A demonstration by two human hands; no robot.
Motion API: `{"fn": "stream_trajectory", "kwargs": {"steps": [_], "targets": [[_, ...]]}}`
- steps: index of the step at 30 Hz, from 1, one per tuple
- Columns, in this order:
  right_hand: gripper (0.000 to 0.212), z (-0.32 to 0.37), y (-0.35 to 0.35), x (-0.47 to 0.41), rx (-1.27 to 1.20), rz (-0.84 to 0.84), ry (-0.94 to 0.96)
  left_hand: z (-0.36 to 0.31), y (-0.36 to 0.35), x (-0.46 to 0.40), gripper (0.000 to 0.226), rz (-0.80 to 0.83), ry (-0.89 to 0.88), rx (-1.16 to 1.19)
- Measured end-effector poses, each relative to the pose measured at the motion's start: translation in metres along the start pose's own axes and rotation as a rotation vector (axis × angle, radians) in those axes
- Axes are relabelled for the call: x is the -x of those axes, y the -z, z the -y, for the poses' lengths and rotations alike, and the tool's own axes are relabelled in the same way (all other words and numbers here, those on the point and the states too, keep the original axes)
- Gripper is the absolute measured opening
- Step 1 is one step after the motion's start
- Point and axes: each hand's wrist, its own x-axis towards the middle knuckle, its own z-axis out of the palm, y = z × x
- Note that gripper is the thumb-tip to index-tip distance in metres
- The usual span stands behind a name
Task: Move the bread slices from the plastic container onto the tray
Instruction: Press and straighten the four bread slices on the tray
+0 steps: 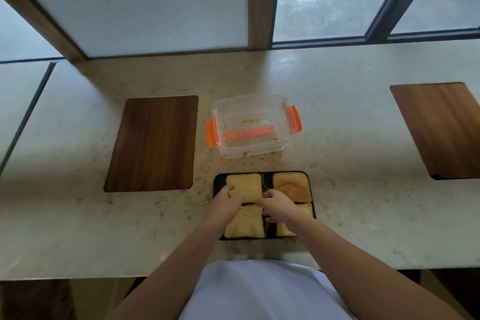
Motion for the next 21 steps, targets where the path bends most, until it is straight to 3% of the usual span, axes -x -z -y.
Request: {"fn": "stream_trajectory", "kwargs": {"steps": [11, 21], "targets": [[0.049, 0.001, -0.004, -0.001, -0.015, -0.033, -0.005, -0.001, 0.006, -0.006, 0.058, 0.019, 0.053, 0.066], [0.049, 0.008, -0.008, 0.004, -0.048, -0.004, 0.011, -0.008, 0.02, -0.008, 0.042, 0.07, 0.086, 0.119]]}}
